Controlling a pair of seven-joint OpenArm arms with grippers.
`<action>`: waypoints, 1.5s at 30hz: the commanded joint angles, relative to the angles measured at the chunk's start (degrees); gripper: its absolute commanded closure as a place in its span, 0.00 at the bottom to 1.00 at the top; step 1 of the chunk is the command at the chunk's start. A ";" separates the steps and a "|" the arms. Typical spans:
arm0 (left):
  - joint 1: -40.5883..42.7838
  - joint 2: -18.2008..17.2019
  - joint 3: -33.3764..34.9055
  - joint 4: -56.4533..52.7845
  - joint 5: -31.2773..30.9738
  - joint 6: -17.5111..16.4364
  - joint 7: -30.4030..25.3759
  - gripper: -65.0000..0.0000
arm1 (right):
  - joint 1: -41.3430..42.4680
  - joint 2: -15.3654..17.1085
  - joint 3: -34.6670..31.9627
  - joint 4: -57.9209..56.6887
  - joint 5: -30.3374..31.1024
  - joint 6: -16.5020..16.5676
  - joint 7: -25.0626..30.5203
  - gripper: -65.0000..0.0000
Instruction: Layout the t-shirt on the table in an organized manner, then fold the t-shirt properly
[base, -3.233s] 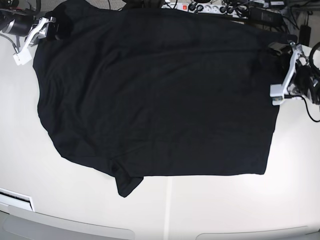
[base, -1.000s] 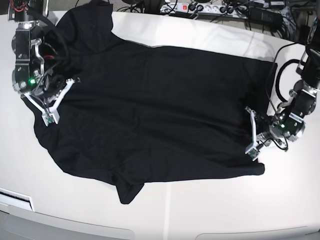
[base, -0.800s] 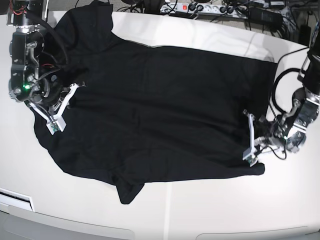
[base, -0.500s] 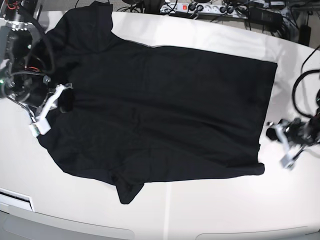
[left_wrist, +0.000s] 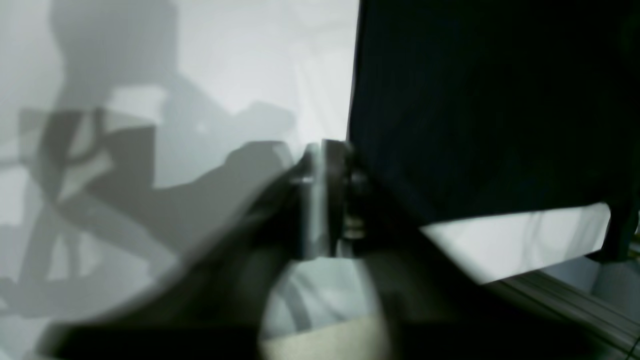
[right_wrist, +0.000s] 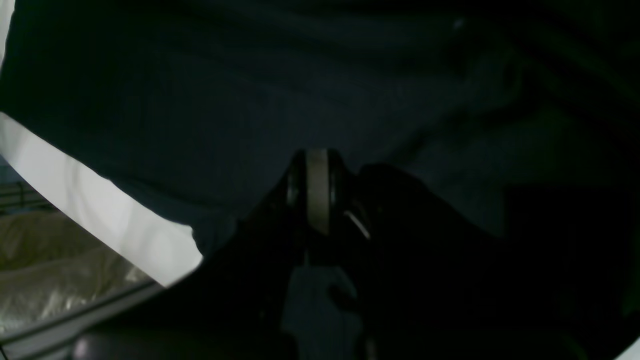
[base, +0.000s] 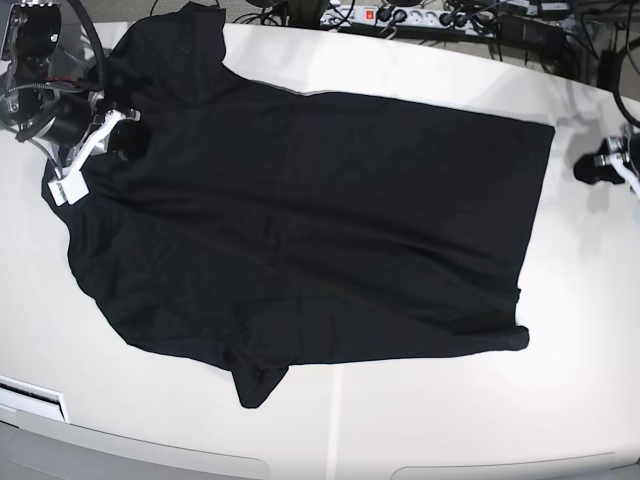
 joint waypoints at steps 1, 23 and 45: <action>0.72 -1.51 -0.55 0.81 -1.11 -0.39 -0.63 0.66 | 0.50 0.85 0.33 1.14 1.51 0.32 0.94 1.00; 4.37 6.49 14.93 -0.31 -1.77 -2.73 0.90 0.71 | -6.91 0.85 0.33 17.97 1.31 0.32 -2.49 1.00; 0.44 5.09 13.31 -0.28 0.81 -1.25 -3.56 1.00 | -17.18 -3.13 16.00 4.59 -5.55 -10.34 10.27 0.56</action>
